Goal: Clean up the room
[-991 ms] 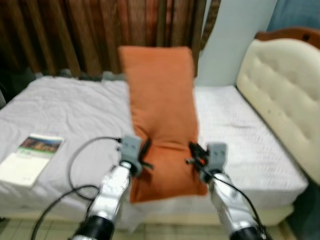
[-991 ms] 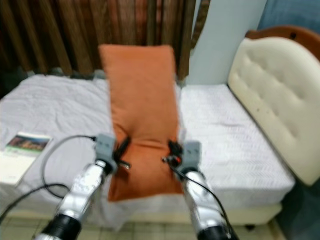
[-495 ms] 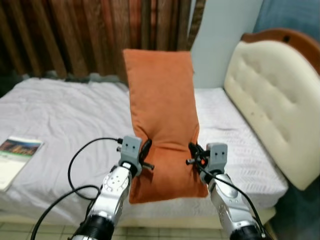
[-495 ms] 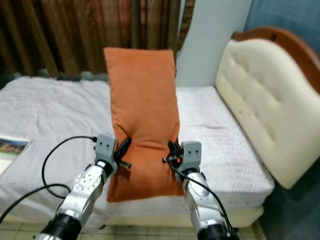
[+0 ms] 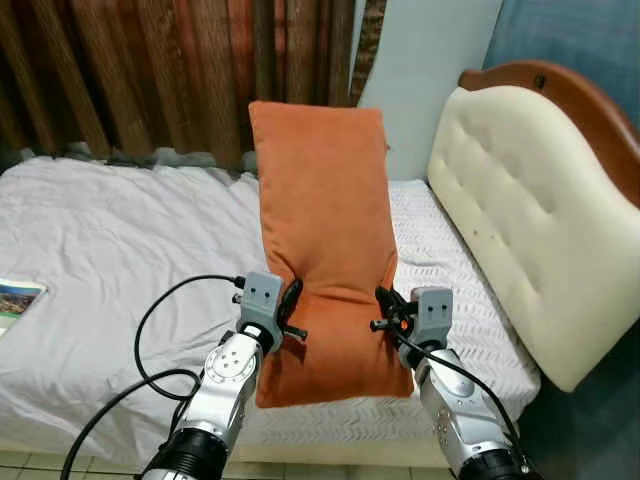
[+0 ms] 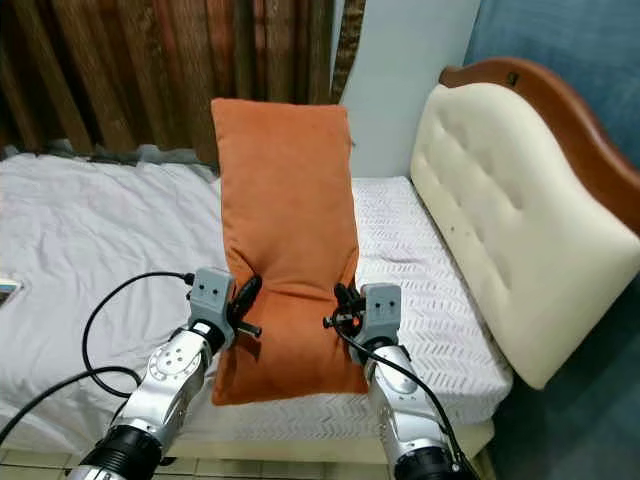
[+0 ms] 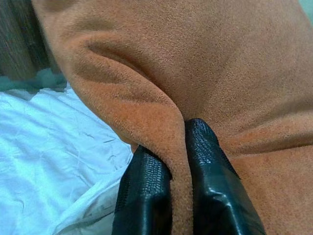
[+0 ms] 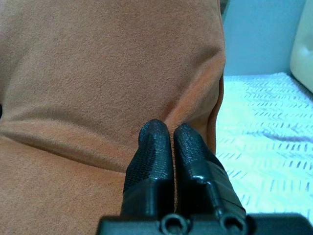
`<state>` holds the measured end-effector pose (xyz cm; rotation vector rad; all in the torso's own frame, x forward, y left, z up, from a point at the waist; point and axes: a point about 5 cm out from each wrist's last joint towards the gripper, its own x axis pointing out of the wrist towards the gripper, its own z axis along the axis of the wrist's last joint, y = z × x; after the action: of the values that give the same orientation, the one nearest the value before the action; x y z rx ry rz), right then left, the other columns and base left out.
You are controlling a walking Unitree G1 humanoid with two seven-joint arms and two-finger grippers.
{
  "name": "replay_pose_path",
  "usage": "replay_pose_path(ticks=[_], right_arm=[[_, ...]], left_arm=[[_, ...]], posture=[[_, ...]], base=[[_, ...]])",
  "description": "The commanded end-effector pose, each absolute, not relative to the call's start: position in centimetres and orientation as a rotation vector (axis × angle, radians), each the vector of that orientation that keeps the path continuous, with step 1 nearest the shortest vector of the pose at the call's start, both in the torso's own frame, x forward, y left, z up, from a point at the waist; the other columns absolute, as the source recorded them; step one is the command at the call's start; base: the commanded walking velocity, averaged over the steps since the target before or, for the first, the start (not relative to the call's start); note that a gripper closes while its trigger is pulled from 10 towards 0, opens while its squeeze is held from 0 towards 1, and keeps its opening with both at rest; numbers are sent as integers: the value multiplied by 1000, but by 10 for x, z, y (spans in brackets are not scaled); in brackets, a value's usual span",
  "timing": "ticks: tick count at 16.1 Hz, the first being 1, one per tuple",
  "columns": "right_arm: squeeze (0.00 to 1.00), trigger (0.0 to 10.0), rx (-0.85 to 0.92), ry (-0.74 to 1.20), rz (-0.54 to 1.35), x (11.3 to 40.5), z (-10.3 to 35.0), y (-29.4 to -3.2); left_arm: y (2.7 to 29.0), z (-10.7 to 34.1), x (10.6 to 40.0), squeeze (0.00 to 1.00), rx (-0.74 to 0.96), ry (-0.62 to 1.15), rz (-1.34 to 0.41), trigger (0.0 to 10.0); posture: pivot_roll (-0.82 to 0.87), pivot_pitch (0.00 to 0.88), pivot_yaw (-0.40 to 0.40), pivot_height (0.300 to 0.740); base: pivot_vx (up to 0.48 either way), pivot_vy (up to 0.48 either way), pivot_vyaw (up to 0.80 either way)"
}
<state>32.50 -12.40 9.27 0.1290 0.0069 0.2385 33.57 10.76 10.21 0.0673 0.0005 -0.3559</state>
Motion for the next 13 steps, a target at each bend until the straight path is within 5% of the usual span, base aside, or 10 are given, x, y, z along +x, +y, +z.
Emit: replay_pose_path(ticks=[1, 13], right_arm=[[0, 10000, 132, -33, 94, 327, 98, -162], [0, 10000, 122, -20, 91, 326, 94, -164]], left_arm=[[159, 112, 342, 0, 86, -34, -161, 10000], [156, 112, 345, 0, 91, -33, -179, 10000]], posture=[[59, 0, -56, 740], [49, 0, -48, 740]], base=[[364, -307, 0], [364, -311, 0]])
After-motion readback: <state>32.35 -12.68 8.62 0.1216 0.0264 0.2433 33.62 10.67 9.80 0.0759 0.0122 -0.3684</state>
